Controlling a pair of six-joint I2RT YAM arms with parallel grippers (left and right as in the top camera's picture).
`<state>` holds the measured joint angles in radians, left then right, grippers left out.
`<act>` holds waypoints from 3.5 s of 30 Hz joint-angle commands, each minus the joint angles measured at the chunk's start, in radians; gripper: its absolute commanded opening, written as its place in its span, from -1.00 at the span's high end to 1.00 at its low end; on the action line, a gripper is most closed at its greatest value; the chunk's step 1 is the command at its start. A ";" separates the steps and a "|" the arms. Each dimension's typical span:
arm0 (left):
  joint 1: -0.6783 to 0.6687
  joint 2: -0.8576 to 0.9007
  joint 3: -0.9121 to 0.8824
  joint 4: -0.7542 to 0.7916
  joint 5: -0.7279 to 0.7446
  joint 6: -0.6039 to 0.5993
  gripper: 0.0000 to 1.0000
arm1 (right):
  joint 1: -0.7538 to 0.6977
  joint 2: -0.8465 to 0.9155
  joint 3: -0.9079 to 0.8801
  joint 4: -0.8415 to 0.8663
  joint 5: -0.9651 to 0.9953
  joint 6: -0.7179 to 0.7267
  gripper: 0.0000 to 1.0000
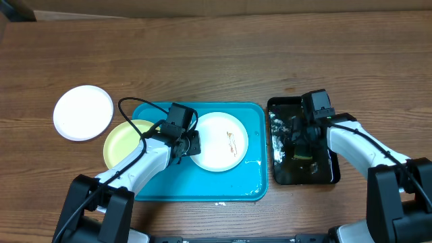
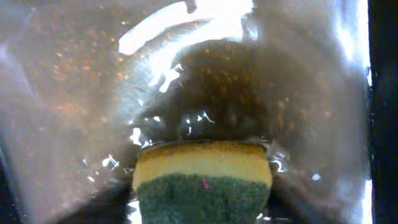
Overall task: Clean dirty plates on tray and stack at the side
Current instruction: 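Dip and rub the sponge in the black tray water with the right gripper, then lift the sponge with the right gripper and move it onto the white plate, then wipe the white plate with the sponge in the right gripper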
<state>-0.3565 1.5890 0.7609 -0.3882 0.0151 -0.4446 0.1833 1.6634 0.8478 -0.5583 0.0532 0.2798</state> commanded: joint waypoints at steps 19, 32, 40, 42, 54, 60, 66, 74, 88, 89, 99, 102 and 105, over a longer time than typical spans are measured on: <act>-0.002 0.010 0.014 0.005 0.004 0.003 0.92 | -0.007 -0.181 0.239 -0.473 -0.039 0.001 0.93; -0.002 0.010 0.014 0.011 0.004 0.002 0.92 | -0.007 -0.192 0.230 -0.467 -0.032 0.000 0.92; -0.002 0.010 0.014 0.006 0.011 -0.056 0.37 | -0.007 -0.192 0.221 -0.469 -0.032 0.000 0.92; -0.002 0.010 0.014 0.004 0.005 -0.056 0.29 | -0.007 -0.191 0.206 -0.463 -0.032 0.001 0.92; -0.002 0.010 0.014 -0.002 0.065 -0.083 0.81 | 0.014 -0.180 0.185 -0.417 -0.122 -0.185 0.92; -0.002 0.010 0.014 0.000 0.094 -0.082 0.59 | 0.053 -0.180 0.189 -0.388 -0.154 -0.209 0.92; -0.002 0.010 0.014 0.009 0.052 -0.083 0.92 | 0.163 -0.180 0.203 -0.313 -0.171 -0.281 0.92; -0.003 0.010 0.014 0.012 0.052 -0.083 0.92 | 0.341 -0.180 0.203 -0.147 -0.166 -0.280 0.92; -0.003 0.010 0.014 0.012 0.052 -0.083 0.92 | 0.431 -0.034 0.200 0.010 -0.099 -0.243 0.92; -0.003 0.010 0.014 0.012 0.052 -0.083 0.92 | 0.433 -0.011 0.200 0.028 -0.099 -0.243 0.92; -0.003 0.010 0.014 0.013 0.052 -0.083 0.91 | 0.434 0.051 0.200 0.098 -0.100 -0.242 0.92; -0.003 0.010 0.014 0.019 0.052 -0.083 0.92 | 0.435 0.051 0.200 0.099 -0.100 -0.243 0.92; -0.003 0.010 0.014 0.019 0.051 -0.083 0.92 | 0.435 0.052 0.200 0.110 -0.100 -0.242 0.92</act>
<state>-0.3565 1.5890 0.7662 -0.3725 0.0822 -0.5243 0.6113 1.7180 1.0355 -0.4656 -0.0517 0.0303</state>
